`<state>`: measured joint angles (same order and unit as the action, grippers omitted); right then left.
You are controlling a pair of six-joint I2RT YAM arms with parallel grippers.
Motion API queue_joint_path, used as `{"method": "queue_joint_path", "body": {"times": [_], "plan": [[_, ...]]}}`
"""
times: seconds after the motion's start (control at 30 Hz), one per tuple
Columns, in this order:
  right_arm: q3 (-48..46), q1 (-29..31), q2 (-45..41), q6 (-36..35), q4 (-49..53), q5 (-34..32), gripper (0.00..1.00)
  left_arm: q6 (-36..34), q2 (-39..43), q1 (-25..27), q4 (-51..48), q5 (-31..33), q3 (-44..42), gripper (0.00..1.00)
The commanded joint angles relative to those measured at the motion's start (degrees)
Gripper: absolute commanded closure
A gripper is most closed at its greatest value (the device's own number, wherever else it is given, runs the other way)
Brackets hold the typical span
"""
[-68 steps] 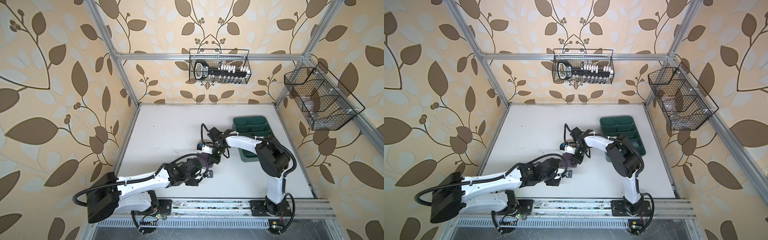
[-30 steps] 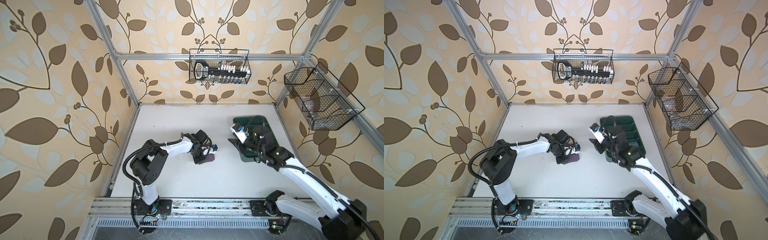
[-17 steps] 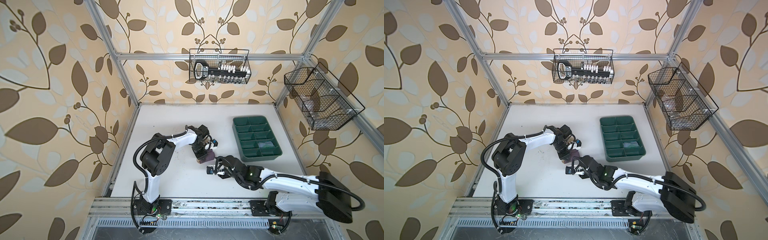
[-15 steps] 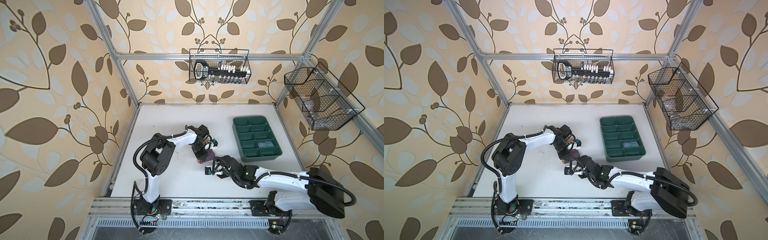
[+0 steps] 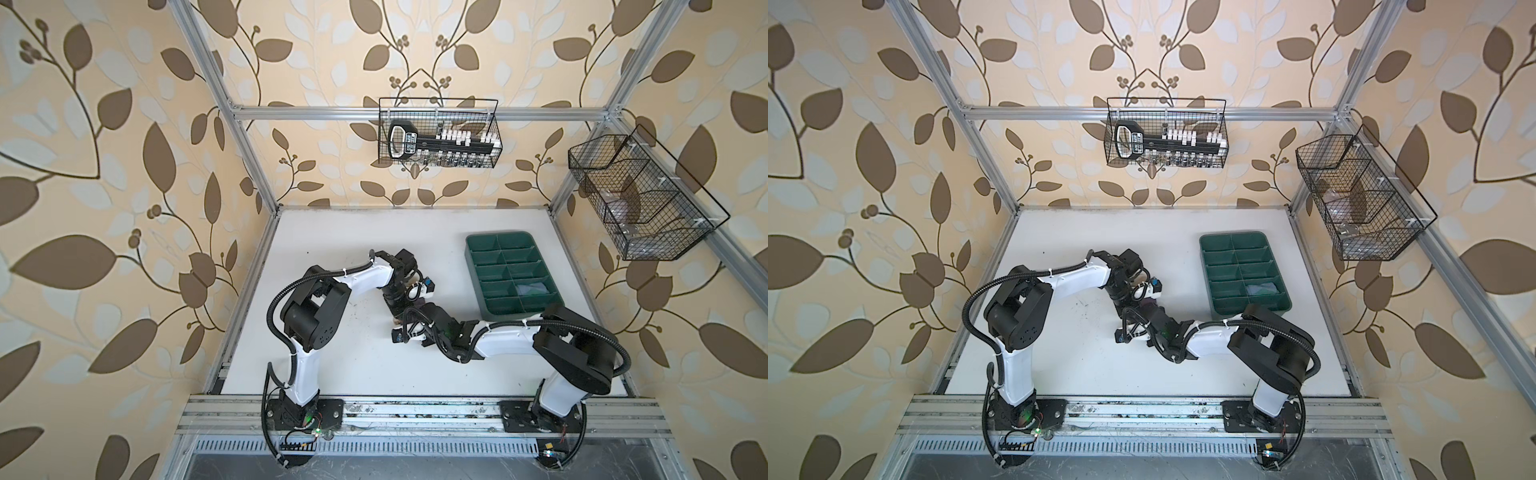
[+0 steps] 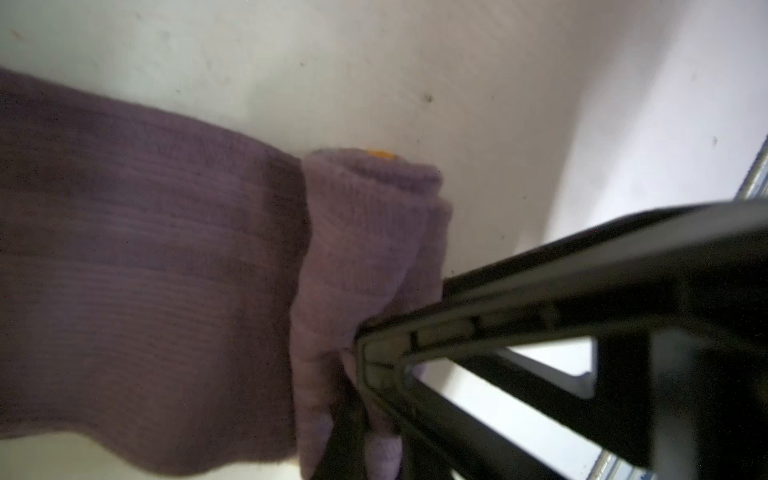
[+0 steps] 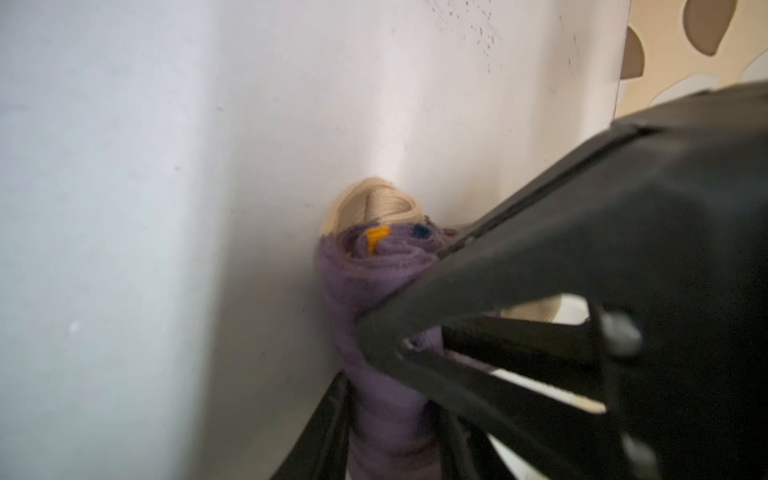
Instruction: Roll the socks
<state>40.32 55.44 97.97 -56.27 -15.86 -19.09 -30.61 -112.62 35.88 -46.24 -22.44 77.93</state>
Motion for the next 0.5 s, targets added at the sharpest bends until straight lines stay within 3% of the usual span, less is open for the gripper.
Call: {"method": "queue_joint_path", "body": {"times": [0.0, 0.1, 0.17, 0.27, 0.47], "plan": [[1.5, -0.2, 1.5, 1.8, 6.0, 0.3, 0.82, 0.8, 0.5, -0.6, 0.2, 1.9, -1.4, 0.81], [2.1, -0.4, 1.1, 4.1, 11.3, 1.1, 0.98, 1.7, 4.2, -0.6, 0.9, 3.1, -1.8, 0.67], [2.9, -0.6, 0.9, 5.9, 15.5, 1.6, 1.0, 3.6, 7.6, -0.6, 1.6, 6.7, -2.4, 0.52], [4.6, -0.5, 0.1, 9.1, 22.4, 4.3, 1.0, 7.0, 15.1, -0.6, 2.8, 14.6, -4.2, 0.39], [11.2, -2.6, -1.2, 13.9, 38.5, 17.2, 1.0, 12.7, 37.3, -0.7, 11.6, 40.1, -14.1, 0.27]]}}
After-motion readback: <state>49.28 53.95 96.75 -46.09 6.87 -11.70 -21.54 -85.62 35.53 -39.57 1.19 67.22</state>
